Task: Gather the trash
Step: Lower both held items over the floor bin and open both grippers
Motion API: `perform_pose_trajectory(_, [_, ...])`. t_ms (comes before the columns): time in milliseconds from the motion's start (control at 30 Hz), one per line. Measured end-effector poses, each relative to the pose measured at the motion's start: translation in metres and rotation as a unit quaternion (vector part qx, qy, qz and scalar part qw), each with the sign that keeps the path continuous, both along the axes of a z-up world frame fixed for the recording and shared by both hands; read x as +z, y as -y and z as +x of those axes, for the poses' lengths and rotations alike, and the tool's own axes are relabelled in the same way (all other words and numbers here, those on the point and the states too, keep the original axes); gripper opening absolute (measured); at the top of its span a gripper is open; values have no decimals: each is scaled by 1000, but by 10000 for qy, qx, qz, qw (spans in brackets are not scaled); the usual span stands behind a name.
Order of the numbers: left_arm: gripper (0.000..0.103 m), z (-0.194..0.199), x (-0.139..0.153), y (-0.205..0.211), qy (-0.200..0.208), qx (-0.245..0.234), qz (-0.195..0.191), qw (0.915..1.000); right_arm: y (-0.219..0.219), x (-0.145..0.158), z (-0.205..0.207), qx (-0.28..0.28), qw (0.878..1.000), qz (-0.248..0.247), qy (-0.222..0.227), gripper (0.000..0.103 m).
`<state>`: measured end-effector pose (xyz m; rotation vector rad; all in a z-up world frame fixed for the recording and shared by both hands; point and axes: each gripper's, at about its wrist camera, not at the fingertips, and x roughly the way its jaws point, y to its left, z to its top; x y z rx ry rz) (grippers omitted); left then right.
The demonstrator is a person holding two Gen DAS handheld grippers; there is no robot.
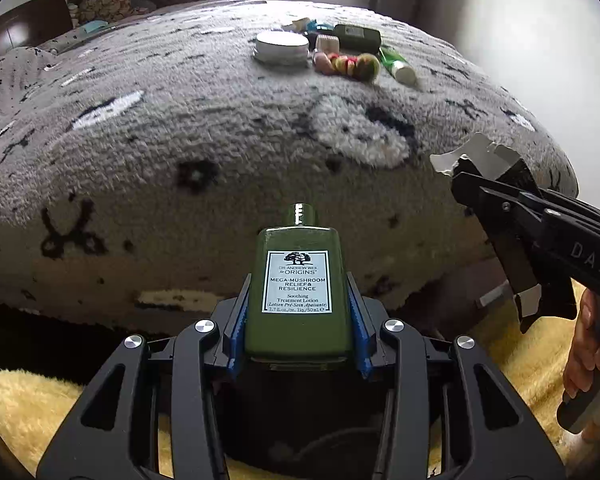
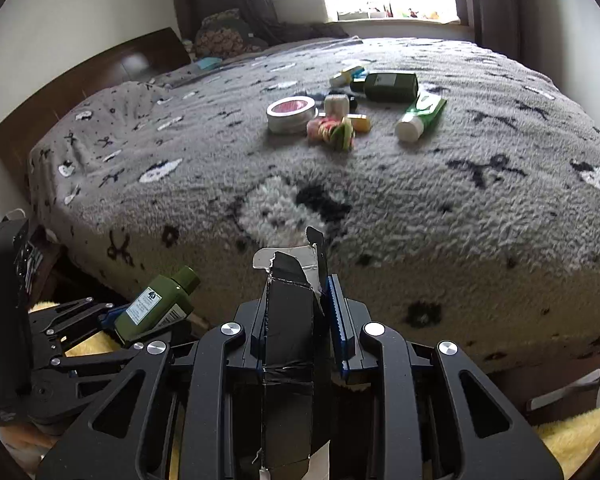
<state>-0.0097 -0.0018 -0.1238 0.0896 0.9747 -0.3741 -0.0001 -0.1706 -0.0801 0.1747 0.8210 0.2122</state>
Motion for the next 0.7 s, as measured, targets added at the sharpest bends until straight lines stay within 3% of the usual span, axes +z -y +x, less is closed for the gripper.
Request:
perform_pose_trajectory(467, [40, 1, -105, 7, -1331, -285, 171, 9905, -23, -104, 2, 318, 9872, 139, -1554, 27])
perform_pose_trajectory(700, [40, 0, -128, 3, -1629, -366, 205, 9858, -26, -114, 5, 214, 9836, 24, -1791, 35])
